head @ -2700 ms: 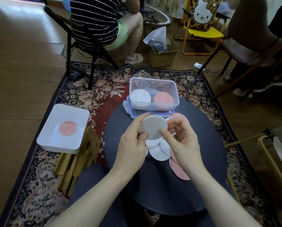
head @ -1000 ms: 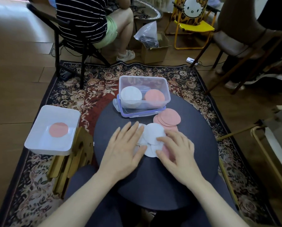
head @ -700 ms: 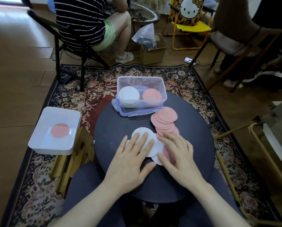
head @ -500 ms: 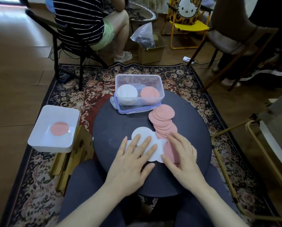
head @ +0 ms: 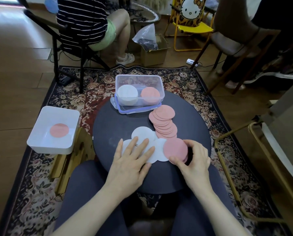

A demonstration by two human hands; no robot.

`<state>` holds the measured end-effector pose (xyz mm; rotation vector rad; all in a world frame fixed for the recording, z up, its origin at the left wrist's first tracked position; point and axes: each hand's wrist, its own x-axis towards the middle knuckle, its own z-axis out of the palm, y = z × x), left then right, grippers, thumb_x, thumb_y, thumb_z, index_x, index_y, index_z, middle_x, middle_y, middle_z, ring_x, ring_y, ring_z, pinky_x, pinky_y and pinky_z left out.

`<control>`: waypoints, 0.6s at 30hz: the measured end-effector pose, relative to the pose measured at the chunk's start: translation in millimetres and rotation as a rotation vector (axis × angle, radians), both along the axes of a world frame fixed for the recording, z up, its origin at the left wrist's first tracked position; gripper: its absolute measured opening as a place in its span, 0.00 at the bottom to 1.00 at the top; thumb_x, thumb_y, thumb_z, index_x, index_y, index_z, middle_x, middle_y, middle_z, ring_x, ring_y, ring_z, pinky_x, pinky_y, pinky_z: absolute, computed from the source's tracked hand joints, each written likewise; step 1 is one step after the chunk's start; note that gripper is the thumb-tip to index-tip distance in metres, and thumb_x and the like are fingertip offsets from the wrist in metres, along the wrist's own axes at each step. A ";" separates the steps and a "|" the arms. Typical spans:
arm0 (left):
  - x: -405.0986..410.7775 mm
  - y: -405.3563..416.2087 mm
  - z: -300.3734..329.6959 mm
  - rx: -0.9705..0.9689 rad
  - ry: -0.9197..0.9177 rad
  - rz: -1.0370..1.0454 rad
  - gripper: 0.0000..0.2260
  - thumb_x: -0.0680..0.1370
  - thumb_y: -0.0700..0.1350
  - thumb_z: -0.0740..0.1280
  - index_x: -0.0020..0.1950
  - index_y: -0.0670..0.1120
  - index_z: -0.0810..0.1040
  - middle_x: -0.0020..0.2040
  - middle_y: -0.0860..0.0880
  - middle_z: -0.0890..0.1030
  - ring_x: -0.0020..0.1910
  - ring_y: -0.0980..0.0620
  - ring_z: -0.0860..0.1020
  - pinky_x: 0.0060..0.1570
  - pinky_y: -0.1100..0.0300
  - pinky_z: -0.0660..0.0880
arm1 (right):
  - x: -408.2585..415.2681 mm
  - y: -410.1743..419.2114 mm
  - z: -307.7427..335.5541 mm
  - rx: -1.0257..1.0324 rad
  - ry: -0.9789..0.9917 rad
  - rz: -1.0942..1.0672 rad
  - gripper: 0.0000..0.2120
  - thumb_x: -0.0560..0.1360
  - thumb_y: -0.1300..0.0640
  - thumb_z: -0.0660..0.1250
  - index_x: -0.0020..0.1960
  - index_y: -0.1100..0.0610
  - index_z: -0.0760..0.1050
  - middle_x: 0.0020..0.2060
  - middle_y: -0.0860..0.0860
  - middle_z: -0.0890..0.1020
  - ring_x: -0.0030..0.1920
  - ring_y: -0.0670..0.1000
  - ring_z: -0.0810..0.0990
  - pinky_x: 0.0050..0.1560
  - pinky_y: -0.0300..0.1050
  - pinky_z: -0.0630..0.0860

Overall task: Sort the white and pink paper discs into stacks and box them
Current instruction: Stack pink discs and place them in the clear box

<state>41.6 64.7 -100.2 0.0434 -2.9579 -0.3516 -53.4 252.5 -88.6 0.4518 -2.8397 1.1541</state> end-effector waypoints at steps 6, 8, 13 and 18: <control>7.8 21.2 20.7 0.430 0.105 0.099 0.20 0.79 0.53 0.57 0.70 0.51 0.73 0.71 0.55 0.69 0.73 0.56 0.63 0.70 0.60 0.57 | -4.3 -2.2 9.2 -0.288 -0.258 -0.119 0.17 0.68 0.62 0.75 0.47 0.46 0.72 0.43 0.45 0.79 0.45 0.54 0.77 0.48 0.47 0.75; 15.0 30.9 39.3 0.754 0.106 0.252 0.14 0.80 0.51 0.59 0.65 0.55 0.76 0.66 0.62 0.73 0.66 0.66 0.68 0.64 0.69 0.63 | -3.4 -0.9 14.1 -0.393 -0.332 -0.120 0.14 0.70 0.64 0.73 0.46 0.47 0.75 0.42 0.50 0.82 0.44 0.56 0.80 0.47 0.47 0.76; 18.5 36.6 68.9 1.596 -0.054 0.554 0.10 0.82 0.44 0.59 0.56 0.48 0.80 0.49 0.46 0.85 0.47 0.50 0.84 0.42 0.57 0.80 | 19.8 -6.1 37.9 -0.543 -0.332 -0.038 0.08 0.73 0.66 0.70 0.44 0.53 0.79 0.37 0.55 0.83 0.36 0.48 0.78 0.42 0.44 0.76; 17.4 29.8 78.6 2.165 -0.299 0.537 0.24 0.78 0.59 0.57 0.62 0.42 0.73 0.55 0.39 0.83 0.53 0.40 0.82 0.44 0.47 0.82 | 51.1 -12.6 37.9 -0.442 -0.189 0.219 0.17 0.71 0.74 0.68 0.43 0.52 0.81 0.44 0.44 0.85 0.48 0.43 0.82 0.49 0.33 0.74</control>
